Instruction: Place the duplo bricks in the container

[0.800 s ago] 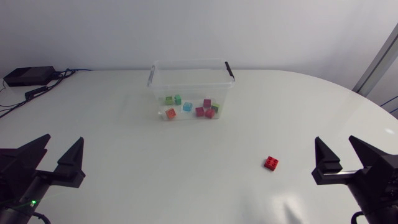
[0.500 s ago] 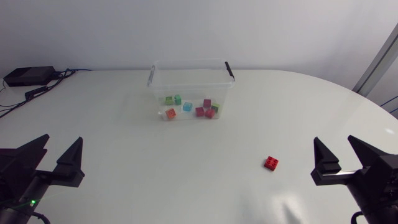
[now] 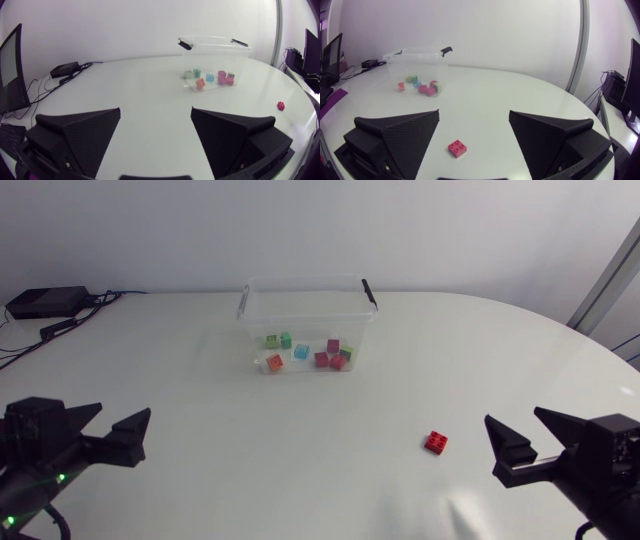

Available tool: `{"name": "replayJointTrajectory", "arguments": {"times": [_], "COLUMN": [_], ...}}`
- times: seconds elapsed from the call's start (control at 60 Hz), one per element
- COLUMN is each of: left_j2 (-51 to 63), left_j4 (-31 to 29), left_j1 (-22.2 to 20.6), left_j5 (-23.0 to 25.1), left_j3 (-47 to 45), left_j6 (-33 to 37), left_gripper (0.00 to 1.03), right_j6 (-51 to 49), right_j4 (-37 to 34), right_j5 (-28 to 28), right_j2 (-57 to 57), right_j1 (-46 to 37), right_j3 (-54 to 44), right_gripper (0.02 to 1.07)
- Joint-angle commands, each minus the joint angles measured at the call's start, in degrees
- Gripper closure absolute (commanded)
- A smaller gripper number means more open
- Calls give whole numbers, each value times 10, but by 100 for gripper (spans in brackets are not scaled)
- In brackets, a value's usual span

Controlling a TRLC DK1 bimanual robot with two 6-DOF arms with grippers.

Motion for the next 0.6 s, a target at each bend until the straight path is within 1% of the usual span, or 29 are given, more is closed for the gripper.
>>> {"name": "replayJointTrajectory", "arguments": {"times": [0.0, 0.05, 0.133, 0.183, 0.333, 0.517, 0.583], "left_j2": [68, 87, 116, 127, 170, 202, 222], "left_j4": [-25, -42, -71, -86, -156, -190, -201], "left_j1": [-8, -9, -29, -34, -47, -49, -48], "left_j5": [0, 0, 0, 0, 0, -2, -2], "left_j3": [85, 111, 154, 171, 228, 238, 240], "left_j6": [11, 11, 9, 7, 4, 5, 8], "left_gripper": [5, 5, 5, 5, 5, 5, 5], "right_j6": [-12, -13, -19, -19, -41, -64, -68], "right_j4": [-21, -37, -78, -99, -196, -268, -277], "right_j5": [-13, -22, -38, -48, -59, -48, -46], "right_j2": [65, 100, 170, 205, 336, 476, 513], "right_j1": [4, 4, 4, 4, 7, 10, 10], "right_j3": [67, 99, 162, 198, 301, 354, 357], "right_gripper": [6, 6, 6, 6, 6, 6, 6]}}
